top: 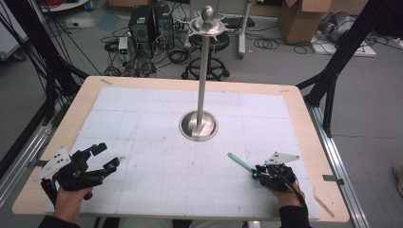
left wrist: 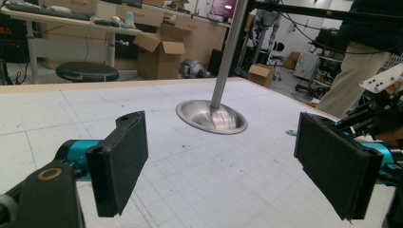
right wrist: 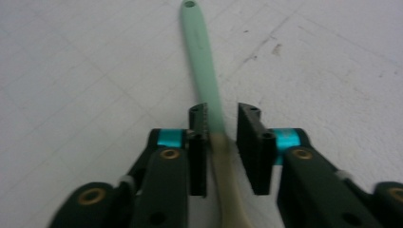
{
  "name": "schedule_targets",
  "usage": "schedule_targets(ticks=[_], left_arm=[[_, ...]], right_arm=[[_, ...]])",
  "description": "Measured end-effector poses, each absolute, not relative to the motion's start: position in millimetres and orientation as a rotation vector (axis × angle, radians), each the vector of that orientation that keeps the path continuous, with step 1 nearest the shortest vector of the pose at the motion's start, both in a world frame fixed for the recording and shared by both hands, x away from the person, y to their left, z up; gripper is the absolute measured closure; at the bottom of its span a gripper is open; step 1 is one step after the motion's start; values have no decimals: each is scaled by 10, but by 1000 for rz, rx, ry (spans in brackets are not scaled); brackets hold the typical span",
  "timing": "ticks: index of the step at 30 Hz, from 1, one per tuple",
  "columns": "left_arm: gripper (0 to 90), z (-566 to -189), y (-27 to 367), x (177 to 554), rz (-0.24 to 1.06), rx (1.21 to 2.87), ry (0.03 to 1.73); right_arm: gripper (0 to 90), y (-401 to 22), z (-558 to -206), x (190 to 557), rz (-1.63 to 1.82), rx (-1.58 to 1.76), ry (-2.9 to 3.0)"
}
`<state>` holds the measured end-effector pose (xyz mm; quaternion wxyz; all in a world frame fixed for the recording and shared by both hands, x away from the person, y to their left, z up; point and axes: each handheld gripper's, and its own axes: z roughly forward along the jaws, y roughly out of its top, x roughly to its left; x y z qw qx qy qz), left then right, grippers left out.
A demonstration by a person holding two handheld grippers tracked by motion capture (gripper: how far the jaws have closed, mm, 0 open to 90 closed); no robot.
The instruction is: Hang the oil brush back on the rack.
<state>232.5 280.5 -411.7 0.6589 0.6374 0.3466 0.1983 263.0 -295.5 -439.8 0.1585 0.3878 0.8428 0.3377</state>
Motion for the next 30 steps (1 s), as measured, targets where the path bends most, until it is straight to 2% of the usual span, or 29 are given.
schedule_targets(ticks=[11, 17, 30], left_arm=[[190, -4116, 2797, 2323, 443, 1441, 777], [190, -4117, 2787, 2326, 439, 1444, 773], [190, -4110, 2759, 2326, 416, 1448, 757]], right_arm=[[822, -2862, -4314, 2663, 848, 1132, 2470], [823, -2919, -4321, 2625, 950, 1165, 2437], [823, -2875, -4105, 2470, 1112, 1086, 2386]])
